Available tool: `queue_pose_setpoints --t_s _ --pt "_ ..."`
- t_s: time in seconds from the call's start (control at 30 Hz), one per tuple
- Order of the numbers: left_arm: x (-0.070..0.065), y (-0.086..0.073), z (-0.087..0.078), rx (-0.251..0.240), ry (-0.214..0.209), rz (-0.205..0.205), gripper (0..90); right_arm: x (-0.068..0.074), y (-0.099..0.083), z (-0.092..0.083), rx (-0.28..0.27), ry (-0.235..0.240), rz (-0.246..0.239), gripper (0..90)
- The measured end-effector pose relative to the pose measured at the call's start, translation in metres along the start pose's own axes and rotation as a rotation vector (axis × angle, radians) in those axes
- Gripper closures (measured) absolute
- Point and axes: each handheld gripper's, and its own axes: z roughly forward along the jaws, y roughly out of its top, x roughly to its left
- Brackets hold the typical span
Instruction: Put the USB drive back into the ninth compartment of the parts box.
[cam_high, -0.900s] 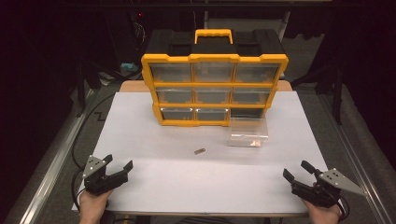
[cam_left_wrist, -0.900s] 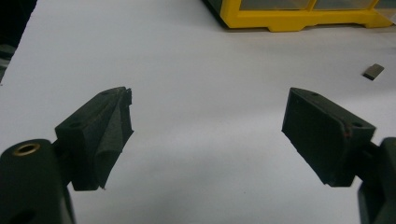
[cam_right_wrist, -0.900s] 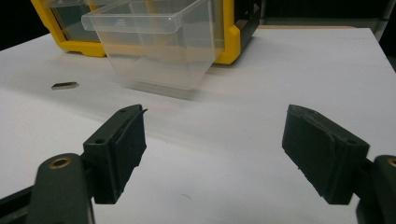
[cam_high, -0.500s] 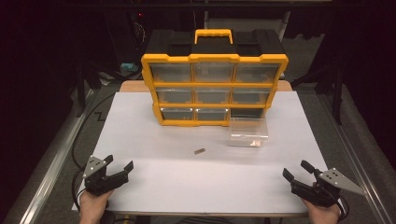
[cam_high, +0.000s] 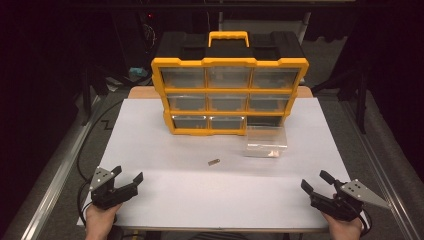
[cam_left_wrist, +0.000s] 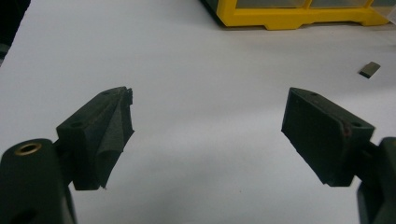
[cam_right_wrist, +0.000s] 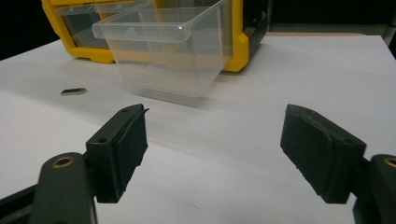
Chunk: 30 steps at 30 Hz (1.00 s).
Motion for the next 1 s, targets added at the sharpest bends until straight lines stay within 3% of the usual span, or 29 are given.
queue_pose_setpoints --t_s 0.7,1.0 --pt "-0.001 0.000 0.004 0.017 0.003 0.004 17.6 0.014 0.007 0.016 -0.012 0.061 -0.051 24.3" --pt "-0.001 0.000 0.004 0.018 -0.002 0.000 17.6 0.024 0.008 0.027 0.013 0.101 -0.067 24.3"
